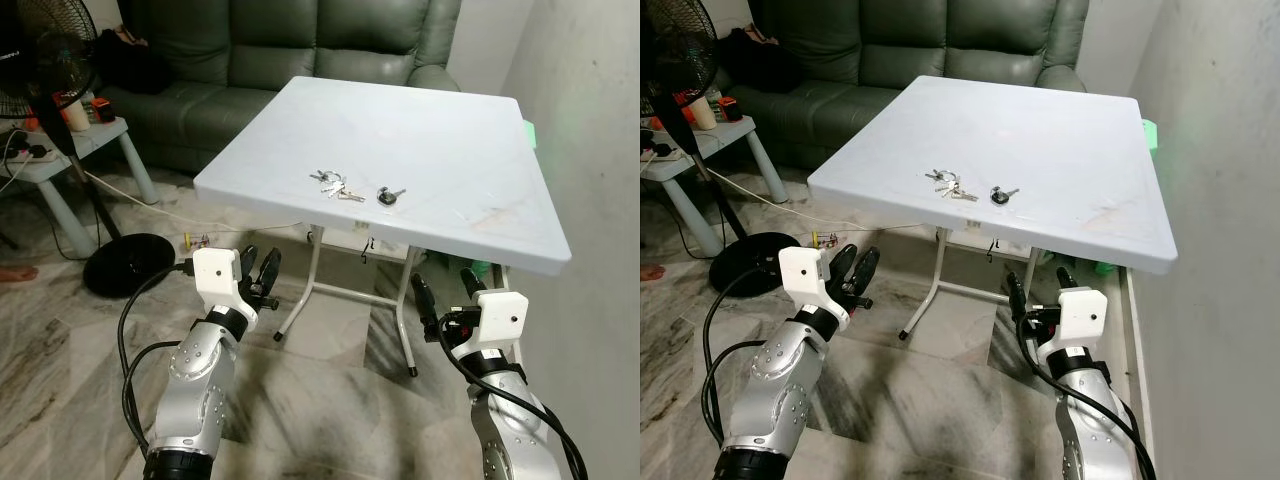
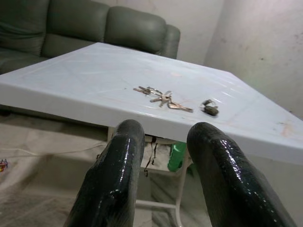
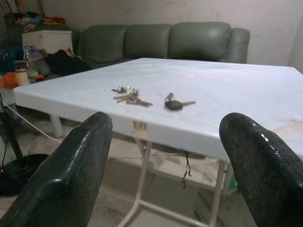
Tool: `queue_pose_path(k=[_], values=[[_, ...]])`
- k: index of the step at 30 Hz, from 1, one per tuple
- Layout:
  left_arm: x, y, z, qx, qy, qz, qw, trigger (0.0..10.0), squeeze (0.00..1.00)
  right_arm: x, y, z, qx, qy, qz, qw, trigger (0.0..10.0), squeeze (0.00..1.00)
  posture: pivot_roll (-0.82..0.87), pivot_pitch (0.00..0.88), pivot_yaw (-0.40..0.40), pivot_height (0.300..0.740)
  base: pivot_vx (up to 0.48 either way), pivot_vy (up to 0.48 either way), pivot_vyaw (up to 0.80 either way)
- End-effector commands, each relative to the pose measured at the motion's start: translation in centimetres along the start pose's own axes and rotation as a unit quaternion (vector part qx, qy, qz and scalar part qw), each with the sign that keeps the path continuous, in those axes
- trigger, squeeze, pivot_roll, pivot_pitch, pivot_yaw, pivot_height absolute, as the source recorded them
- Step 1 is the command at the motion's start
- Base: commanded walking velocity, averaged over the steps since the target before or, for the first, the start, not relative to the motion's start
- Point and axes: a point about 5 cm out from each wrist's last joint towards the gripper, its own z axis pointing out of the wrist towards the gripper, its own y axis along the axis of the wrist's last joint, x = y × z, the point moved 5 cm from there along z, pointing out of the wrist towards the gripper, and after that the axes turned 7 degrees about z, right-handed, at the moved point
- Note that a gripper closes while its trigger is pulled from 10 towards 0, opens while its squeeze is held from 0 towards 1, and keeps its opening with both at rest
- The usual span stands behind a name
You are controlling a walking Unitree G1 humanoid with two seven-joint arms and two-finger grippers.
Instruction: Hang keys on a hook
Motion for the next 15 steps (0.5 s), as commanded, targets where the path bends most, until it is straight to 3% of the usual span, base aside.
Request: queue_pose_path(k=[1,15], values=[[-0.01,0.38,0.2,0.0,0.0,0.007,1.0,10.0,0.0,0.14,0.41,0.19,-0.004,0.001,0.0,1.0,10.0,0.0,0.06,0.0,-0.002,0.736,0.472,0.0,0.0],[-0.86,0.12,0.31,0.009,-0.017,0.007,1.0,10.0,0.0,0.3,0.18,-0.09,0.002,0.0,0.001,1.0,10.0,0.0,0.05,0.0,0.005,0.736,0.472,0.0,0.0]])
